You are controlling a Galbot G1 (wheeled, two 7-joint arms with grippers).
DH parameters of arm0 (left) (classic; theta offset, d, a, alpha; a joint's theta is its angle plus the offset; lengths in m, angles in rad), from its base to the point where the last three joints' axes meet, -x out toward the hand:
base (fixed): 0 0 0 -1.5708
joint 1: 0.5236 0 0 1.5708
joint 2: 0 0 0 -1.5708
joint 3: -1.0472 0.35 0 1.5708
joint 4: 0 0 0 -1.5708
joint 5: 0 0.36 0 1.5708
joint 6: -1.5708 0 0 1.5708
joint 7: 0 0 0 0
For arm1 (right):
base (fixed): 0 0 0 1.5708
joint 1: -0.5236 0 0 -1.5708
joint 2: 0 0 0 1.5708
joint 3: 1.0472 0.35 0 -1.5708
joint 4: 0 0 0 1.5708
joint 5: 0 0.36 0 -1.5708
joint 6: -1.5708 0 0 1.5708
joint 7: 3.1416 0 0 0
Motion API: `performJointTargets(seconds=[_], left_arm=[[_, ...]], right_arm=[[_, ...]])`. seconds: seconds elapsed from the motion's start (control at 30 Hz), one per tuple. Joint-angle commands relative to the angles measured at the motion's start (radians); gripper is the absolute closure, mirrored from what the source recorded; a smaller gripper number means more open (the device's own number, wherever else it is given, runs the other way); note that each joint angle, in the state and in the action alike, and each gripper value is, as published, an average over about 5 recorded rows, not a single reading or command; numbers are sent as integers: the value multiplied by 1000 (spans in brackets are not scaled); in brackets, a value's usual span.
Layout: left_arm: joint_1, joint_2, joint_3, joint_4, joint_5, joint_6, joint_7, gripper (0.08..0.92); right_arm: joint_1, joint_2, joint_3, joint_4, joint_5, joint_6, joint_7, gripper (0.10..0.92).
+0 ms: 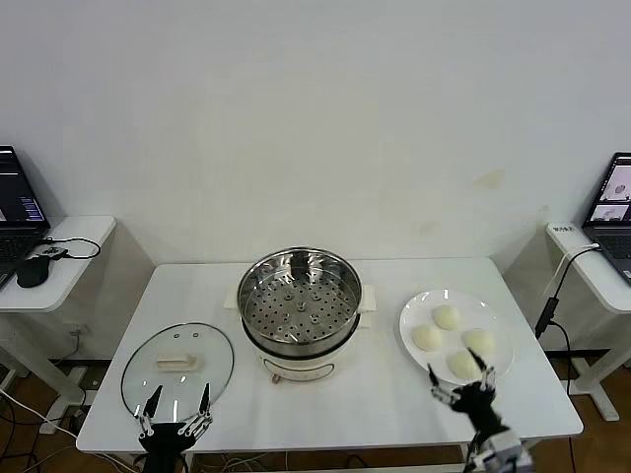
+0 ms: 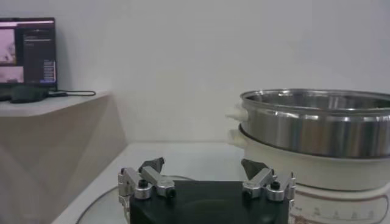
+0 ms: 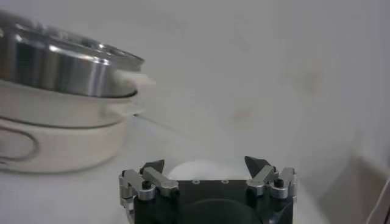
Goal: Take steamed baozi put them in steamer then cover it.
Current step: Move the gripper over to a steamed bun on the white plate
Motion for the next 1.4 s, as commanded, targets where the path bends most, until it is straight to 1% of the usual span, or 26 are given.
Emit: performJointTargets(seconds=[0.03, 0.2, 0.33, 0.5, 0.7, 0.9, 1.0, 1.2, 1.4], left_arm=[[-23, 6, -14, 6, 27, 21, 23, 177], [-38, 4, -19, 12, 42, 36, 21, 177], [-40, 3, -22, 13, 50, 46, 17, 177], [-34, 5, -33, 17, 55, 52, 13, 177], [-32, 6, -50, 15, 53, 62, 5, 177], [-30, 3, -66, 12, 52, 73, -3, 177], [-28, 3, -76, 11, 49, 76, -4, 177], [-22, 2, -90, 11, 46, 78, -5, 177], [-16, 3, -102, 16, 44, 77, -6, 177]], right_arm=[[236, -363, -27, -114, -188, -89, -242, 203], [428, -489, -210, -198, -193, -90, -405, 203], [664, -527, -439, -307, -167, -73, -539, 203], [944, -500, -741, -468, -101, -48, -681, 203], [1162, -412, -1000, -624, -55, -19, -801, 203], [1276, -271, -1106, -803, -79, 16, -843, 203], [1309, -211, -1127, -866, -105, 25, -846, 203], [1348, -127, -1156, -971, -156, 35, -838, 203], [1354, -77, -1151, -1034, -188, 34, -834, 203]])
